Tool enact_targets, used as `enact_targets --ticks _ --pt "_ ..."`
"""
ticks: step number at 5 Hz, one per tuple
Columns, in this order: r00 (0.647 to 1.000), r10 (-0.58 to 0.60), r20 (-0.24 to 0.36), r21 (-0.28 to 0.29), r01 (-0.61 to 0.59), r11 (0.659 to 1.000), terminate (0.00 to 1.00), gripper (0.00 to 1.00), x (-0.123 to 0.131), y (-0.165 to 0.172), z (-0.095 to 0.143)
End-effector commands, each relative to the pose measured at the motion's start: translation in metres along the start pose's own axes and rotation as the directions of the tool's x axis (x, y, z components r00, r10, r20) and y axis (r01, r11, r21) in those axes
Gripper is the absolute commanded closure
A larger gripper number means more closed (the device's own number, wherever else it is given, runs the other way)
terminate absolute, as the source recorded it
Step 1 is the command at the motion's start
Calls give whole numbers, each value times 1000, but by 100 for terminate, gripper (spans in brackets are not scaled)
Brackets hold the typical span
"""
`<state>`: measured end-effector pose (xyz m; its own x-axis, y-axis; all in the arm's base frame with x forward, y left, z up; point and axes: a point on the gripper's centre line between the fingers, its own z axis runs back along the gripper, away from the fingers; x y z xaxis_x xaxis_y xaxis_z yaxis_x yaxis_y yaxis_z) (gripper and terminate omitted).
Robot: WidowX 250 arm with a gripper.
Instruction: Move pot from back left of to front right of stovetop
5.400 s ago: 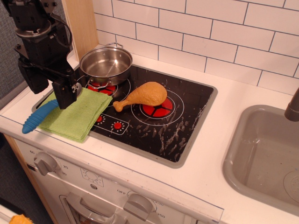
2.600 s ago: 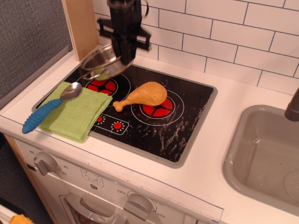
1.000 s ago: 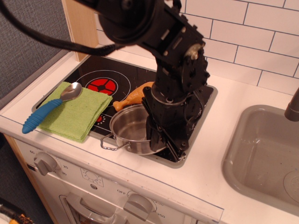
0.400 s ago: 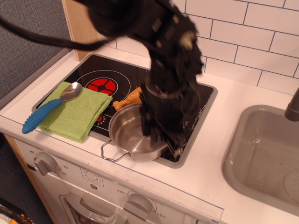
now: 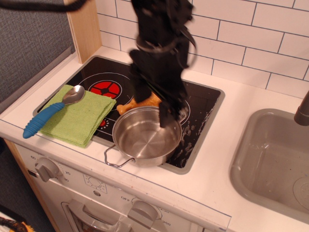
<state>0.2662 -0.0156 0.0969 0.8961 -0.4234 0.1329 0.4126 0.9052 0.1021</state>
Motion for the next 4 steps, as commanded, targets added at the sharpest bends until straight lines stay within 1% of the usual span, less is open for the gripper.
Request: enact_targets --ticks 1,3,4 --pt "981 181 -66 0 -182 983 0 0 -9 22 -6" --pt "981 181 -66 0 -182 983 0 0 -9 22 -6" --pt "981 181 -66 0 -182 983 100 0 -9 22 -6"
